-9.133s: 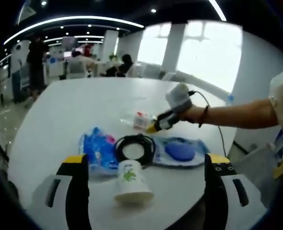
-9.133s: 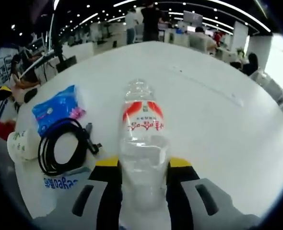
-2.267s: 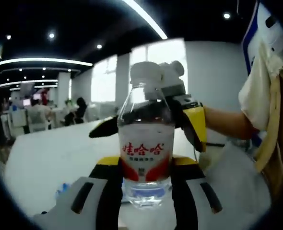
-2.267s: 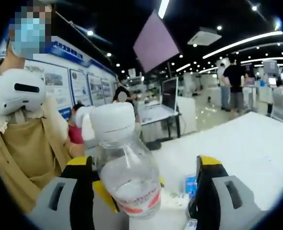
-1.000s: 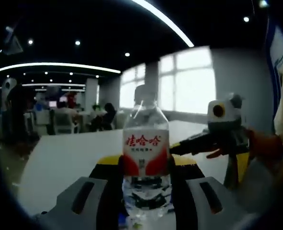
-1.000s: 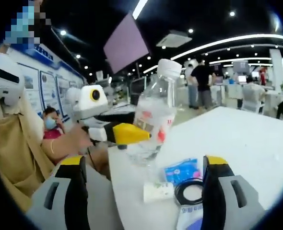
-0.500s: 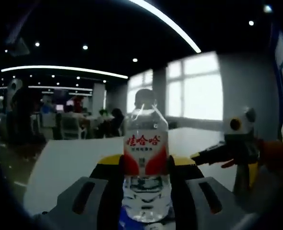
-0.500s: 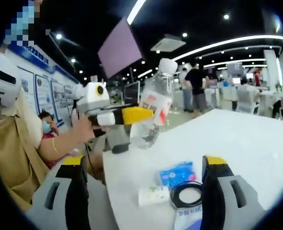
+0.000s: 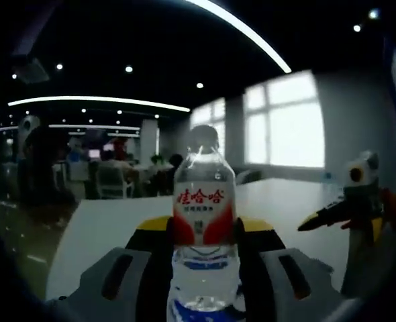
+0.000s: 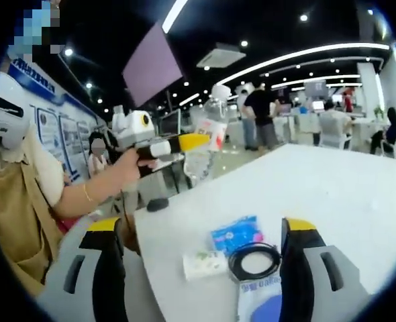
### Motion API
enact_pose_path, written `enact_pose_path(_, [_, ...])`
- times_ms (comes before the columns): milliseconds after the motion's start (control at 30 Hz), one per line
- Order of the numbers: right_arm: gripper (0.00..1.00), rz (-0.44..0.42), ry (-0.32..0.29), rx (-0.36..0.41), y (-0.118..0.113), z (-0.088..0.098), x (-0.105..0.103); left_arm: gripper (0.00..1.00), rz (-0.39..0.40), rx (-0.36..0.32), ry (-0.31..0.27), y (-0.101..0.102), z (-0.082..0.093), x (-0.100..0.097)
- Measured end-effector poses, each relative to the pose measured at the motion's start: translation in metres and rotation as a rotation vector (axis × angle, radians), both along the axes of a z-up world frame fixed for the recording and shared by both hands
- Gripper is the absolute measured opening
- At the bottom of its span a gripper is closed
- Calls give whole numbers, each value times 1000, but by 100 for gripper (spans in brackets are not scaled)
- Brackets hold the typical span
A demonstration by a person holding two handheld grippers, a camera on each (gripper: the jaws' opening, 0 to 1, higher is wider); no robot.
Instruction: Arrange the tabletop items into an orderly group along one side of the table until the central work area is clear of visible clutter.
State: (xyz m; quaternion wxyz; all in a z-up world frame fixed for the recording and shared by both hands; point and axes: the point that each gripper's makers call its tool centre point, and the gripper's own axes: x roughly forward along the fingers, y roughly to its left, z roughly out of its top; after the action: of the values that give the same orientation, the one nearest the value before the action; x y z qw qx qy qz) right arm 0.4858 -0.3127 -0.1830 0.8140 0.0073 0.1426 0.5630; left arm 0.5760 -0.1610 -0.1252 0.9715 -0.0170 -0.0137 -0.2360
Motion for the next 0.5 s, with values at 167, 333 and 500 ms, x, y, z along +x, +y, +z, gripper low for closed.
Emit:
enact_pose_path(167, [95, -46, 19, 22, -2, 0, 12, 34, 24, 18, -4, 15, -6, 20])
enact_pose_path(333, [93, -70, 40, 72, 8, 7, 30, 34, 45, -1, 2, 28, -12, 35])
enact_pose_path(500, [90, -92, 51, 125, 23, 13, 48, 34, 71, -9, -1, 40, -19, 52])
